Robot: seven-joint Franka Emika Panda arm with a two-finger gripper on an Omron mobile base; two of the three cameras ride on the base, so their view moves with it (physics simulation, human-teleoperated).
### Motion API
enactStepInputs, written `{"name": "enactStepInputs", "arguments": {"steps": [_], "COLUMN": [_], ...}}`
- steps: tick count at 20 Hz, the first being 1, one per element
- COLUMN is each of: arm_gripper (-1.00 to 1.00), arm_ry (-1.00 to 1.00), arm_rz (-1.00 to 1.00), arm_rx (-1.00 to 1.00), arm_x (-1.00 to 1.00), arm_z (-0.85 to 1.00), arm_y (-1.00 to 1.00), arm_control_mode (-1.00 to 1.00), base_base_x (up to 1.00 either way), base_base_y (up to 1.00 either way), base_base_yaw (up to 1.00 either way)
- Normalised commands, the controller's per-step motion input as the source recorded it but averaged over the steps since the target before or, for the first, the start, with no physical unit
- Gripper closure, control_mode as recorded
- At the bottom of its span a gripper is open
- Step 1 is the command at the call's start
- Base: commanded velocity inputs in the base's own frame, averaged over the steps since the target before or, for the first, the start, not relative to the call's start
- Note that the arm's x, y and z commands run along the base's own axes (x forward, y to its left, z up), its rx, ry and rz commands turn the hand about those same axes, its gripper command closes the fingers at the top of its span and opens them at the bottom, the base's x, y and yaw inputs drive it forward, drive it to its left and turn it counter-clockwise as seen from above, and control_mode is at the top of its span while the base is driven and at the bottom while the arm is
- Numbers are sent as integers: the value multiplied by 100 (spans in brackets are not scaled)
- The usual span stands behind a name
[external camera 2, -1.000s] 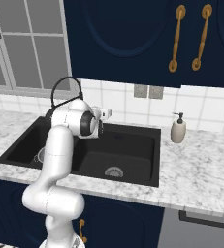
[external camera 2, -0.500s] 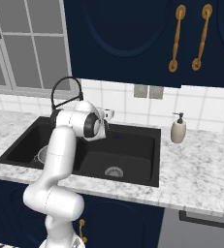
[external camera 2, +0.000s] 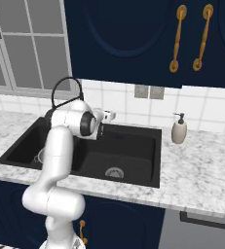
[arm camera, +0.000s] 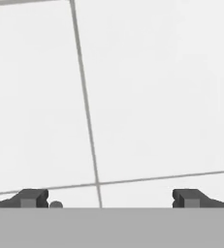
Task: Put the colander in the sink, put the pear in the colander, and turn on the sink faucet and pour water over the colander.
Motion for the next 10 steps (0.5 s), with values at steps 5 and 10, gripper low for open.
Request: {"name": "enactStepInputs", "arguments": {"steps": [5, 10], "arm_gripper": [-100, -100], "arm_ry": [0, 0], "arm_rz": [-7, 11], "arm_rx": [0, 7], "arm_x": [17, 11], "arm_z": [0, 0], "arm_y": [-99, -100], "arm_control_mode": [-100, -100], "base_base_x": [0, 0], "base_base_y": [0, 0], "base_base_yaw": [0, 0]}}
